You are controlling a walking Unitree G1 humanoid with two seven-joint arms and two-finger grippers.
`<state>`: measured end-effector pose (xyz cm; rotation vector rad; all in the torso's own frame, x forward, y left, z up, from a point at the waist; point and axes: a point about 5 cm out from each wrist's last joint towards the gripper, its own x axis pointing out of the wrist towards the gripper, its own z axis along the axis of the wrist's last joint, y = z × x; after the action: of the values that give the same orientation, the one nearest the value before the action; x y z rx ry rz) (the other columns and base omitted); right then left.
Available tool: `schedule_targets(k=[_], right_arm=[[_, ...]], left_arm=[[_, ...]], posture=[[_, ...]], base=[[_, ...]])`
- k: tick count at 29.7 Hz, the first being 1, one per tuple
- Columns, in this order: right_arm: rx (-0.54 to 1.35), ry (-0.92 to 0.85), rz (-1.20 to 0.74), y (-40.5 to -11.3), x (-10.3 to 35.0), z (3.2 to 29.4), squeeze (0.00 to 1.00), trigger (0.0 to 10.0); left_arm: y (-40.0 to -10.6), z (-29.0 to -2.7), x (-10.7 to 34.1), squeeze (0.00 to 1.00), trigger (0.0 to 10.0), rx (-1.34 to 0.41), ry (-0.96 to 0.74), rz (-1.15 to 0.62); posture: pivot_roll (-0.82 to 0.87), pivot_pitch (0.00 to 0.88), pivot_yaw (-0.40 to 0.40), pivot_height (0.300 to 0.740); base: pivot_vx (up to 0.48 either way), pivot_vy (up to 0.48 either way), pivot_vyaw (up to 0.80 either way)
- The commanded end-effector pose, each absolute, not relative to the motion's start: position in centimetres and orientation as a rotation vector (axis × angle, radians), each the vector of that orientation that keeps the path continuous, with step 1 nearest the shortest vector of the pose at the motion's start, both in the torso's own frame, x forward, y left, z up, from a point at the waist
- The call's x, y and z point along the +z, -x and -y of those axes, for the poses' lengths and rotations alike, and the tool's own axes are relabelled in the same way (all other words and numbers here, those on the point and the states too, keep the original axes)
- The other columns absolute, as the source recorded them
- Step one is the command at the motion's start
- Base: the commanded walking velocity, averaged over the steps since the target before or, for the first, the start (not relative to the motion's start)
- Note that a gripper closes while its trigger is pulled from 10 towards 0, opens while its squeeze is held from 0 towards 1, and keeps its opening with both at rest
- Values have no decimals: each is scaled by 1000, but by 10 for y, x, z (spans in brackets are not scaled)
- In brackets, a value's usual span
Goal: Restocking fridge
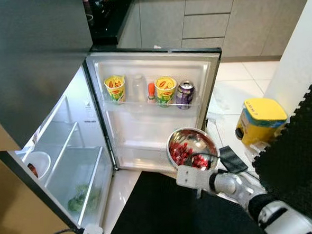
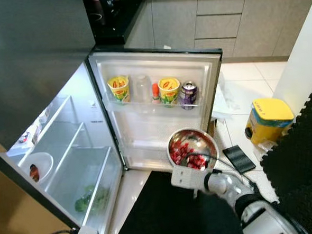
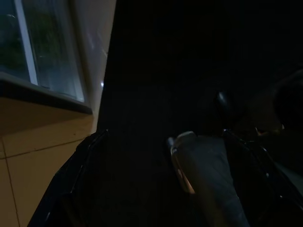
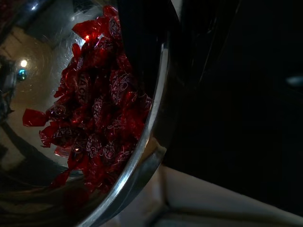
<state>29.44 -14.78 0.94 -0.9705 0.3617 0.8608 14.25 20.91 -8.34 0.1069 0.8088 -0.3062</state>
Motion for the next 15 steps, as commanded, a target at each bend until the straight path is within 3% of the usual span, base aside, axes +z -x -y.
schedule_targets(k=[1, 10, 15], right_arm=[[875, 928, -294, -294, 13, 136, 0, 10000], [1096, 972, -310, -271, -2, 117, 0, 10000], [1107, 974, -335, -270, -4, 118, 4, 10000]], left_arm=[[-141, -205, -86, 0, 10000, -288, -91, -824], [-155, -204, -80, 0, 10000, -225, -88, -756], [-160, -202, -78, 0, 10000, -226, -76, -744]], posture=[[-33, 0, -17, 740], [-36, 0, -27, 740], [-40, 0, -25, 740]], base=[[0, 0, 0], [0, 0, 0], [0, 0, 151]])
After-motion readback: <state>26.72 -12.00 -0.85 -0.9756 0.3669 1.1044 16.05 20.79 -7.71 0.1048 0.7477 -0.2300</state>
